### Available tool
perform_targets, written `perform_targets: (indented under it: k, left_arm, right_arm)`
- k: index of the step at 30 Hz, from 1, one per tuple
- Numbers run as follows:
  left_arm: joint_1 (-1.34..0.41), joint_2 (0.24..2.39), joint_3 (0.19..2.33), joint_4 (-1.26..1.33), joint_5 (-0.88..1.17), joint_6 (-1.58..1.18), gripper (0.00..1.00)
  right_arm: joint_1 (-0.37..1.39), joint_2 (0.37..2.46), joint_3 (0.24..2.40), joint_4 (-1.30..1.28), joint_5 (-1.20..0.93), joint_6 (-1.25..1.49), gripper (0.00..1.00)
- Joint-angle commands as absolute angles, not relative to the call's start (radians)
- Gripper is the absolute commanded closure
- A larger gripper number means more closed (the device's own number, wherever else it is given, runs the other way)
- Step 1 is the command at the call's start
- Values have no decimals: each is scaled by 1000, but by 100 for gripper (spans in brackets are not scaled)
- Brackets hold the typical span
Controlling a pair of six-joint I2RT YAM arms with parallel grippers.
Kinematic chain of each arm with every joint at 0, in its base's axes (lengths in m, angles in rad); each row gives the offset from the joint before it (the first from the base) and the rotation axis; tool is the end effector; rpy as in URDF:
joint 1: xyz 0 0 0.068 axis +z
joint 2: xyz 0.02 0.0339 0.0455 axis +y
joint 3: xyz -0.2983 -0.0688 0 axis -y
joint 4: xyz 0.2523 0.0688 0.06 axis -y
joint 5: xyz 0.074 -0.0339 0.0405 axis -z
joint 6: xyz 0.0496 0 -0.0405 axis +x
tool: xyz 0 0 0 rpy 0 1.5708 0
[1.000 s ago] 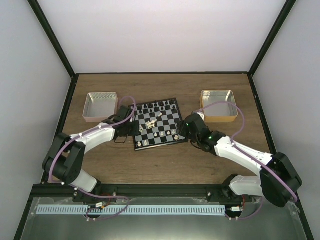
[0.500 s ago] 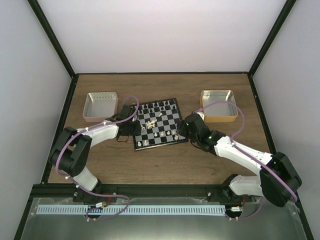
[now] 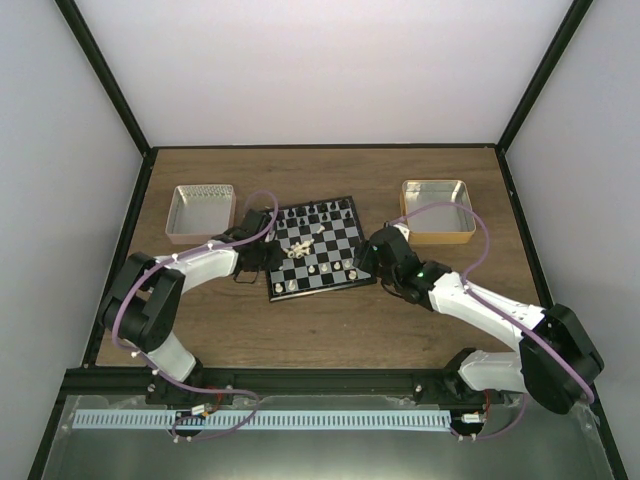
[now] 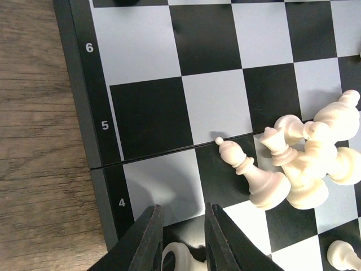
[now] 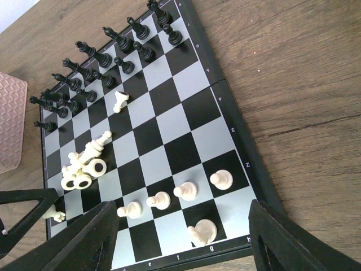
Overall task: Set up the chess pieces on the board
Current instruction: Pick up the chess piece from the chessboard.
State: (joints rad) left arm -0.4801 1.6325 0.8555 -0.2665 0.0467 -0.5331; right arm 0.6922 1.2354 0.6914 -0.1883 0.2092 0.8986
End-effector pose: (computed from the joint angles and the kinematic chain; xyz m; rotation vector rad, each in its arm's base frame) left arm 0.2850 -0.1510 0.1704 -0.0540 2.6734 -0.4048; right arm 0.2066 0.1579 0.2340 0.3517 2.3275 0.5756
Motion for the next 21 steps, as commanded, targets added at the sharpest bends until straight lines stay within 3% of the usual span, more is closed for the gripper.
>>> perform_targets:
  k: [1, 21]
  left_arm:
    - [-475, 1615, 851, -286, 46, -546, 75]
    - [-476, 1610, 845, -333, 147, -587, 68]
  right_arm:
    - [686, 1228, 724, -194, 224, 896, 35]
    - [685, 1227, 719, -189, 220, 898, 35]
